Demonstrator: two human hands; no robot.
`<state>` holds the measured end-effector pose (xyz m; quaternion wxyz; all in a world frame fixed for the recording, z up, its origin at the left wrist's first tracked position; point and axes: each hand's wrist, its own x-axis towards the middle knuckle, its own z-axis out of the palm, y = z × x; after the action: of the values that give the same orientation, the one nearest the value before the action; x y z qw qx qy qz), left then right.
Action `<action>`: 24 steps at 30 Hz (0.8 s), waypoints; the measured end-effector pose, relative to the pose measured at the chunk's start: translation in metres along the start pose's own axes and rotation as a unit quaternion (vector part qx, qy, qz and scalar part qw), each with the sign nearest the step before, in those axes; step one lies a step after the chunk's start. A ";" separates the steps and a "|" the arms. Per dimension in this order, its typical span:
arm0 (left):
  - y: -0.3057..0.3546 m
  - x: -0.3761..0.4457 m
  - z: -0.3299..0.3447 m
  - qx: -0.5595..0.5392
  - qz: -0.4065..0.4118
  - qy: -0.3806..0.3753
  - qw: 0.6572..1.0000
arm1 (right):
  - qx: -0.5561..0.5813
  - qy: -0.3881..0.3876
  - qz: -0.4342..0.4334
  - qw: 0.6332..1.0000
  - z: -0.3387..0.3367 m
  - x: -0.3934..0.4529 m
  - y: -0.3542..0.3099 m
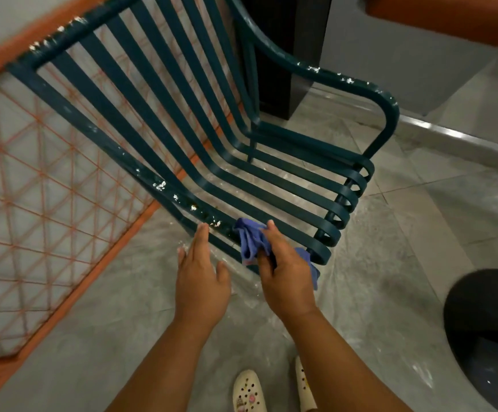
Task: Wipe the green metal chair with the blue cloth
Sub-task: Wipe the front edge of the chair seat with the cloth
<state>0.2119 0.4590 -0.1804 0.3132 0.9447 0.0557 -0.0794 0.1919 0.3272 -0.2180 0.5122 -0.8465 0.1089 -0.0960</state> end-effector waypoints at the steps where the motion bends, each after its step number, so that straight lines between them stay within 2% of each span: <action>1: -0.002 0.000 0.000 -0.002 -0.004 0.000 1.000 | -0.040 -0.024 -0.031 0.998 0.007 0.002 0.001; 3: -0.007 0.000 -0.001 -0.006 -0.011 -0.002 1.000 | -0.194 -0.071 -0.103 0.973 0.020 0.005 0.005; 5: -0.010 0.000 -0.001 -0.011 -0.021 -0.004 1.000 | -0.320 -0.135 -0.133 0.928 0.023 0.006 0.003; 8: -0.013 -0.002 -0.001 -0.014 -0.039 -0.004 0.999 | -0.393 -0.197 -0.130 0.889 0.020 0.007 0.001; 10: -0.015 -0.003 0.000 -0.017 -0.043 -0.005 0.999 | -0.425 -0.202 -0.125 0.874 0.019 0.012 -0.004; 16: -0.021 -0.005 -0.001 -0.022 -0.054 -0.004 0.998 | -0.397 -0.167 -0.026 0.902 0.031 0.041 -0.009; 19: -0.023 -0.003 -0.004 -0.032 -0.065 -0.008 0.997 | -0.308 -0.210 0.040 0.927 0.026 0.062 -0.008; 21: -0.023 -0.001 -0.005 -0.033 -0.067 -0.014 0.997 | -0.282 -0.263 0.032 0.922 0.023 0.071 -0.004; 24: -0.019 0.002 -0.008 -0.037 -0.049 -0.034 0.998 | -0.225 -0.258 -0.002 0.940 0.017 0.065 -0.003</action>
<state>0.2115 0.4789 -0.1856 0.3451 0.9255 0.0942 -0.1243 0.2596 0.3251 -0.2196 0.3188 -0.9356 -0.0099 0.1515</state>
